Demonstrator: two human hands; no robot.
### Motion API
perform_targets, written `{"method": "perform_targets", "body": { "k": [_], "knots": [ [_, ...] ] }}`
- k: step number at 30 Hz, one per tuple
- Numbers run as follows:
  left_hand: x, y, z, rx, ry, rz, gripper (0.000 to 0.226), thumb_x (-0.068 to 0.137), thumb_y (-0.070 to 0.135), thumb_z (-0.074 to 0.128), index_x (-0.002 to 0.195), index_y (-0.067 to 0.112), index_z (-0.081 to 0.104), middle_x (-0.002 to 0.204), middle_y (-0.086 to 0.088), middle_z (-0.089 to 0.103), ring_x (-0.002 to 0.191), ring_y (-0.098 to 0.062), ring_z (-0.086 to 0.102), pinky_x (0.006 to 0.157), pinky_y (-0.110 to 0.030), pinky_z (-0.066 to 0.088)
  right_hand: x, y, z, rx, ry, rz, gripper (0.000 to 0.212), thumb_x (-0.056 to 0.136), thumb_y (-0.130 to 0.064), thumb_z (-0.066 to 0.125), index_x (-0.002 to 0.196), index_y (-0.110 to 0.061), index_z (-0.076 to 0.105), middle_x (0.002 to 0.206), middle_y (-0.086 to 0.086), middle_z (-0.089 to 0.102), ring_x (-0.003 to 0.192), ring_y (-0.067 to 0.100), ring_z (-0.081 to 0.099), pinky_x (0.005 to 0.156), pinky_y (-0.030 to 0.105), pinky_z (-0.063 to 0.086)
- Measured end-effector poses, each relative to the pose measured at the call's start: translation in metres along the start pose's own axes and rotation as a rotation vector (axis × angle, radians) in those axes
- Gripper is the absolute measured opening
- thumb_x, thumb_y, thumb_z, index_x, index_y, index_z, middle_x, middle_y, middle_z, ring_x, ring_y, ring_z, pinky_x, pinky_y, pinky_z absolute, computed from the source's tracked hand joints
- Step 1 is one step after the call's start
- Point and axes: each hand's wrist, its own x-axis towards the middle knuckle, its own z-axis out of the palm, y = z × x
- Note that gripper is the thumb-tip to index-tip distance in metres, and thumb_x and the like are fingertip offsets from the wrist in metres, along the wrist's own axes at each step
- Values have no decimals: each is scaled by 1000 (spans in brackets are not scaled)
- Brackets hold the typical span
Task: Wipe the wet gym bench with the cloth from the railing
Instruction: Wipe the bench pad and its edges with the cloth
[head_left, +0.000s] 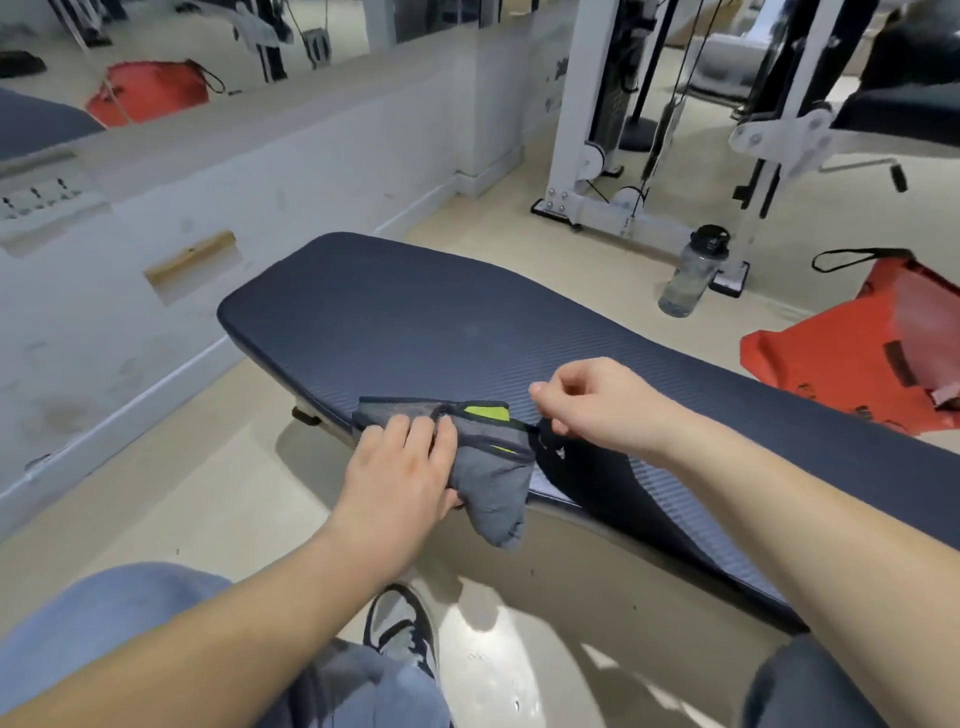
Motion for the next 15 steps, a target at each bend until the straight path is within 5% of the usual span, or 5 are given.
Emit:
{"method": "perform_targets", "body": {
  "k": [4, 15],
  "knots": [
    [2, 31, 13, -11, 73, 119, 75, 88, 38, 65, 150, 6, 38, 146, -20, 49, 130, -38, 47, 105, -52, 41, -13, 18, -17, -320, -59, 2, 45, 97, -52, 58, 68, -17, 57, 61, -6, 60, 63, 14, 56, 63, 33, 47],
    [37, 147, -5, 2, 153, 633, 81, 83, 23, 71, 151, 3, 33, 140, -22, 49, 121, -40, 50, 101, -51, 44, -108, 105, -100, -279, -35, 314, 49, 100, -51, 56, 66, -15, 52, 60, 0, 53, 57, 19, 48, 55, 30, 37]
  ]
}}
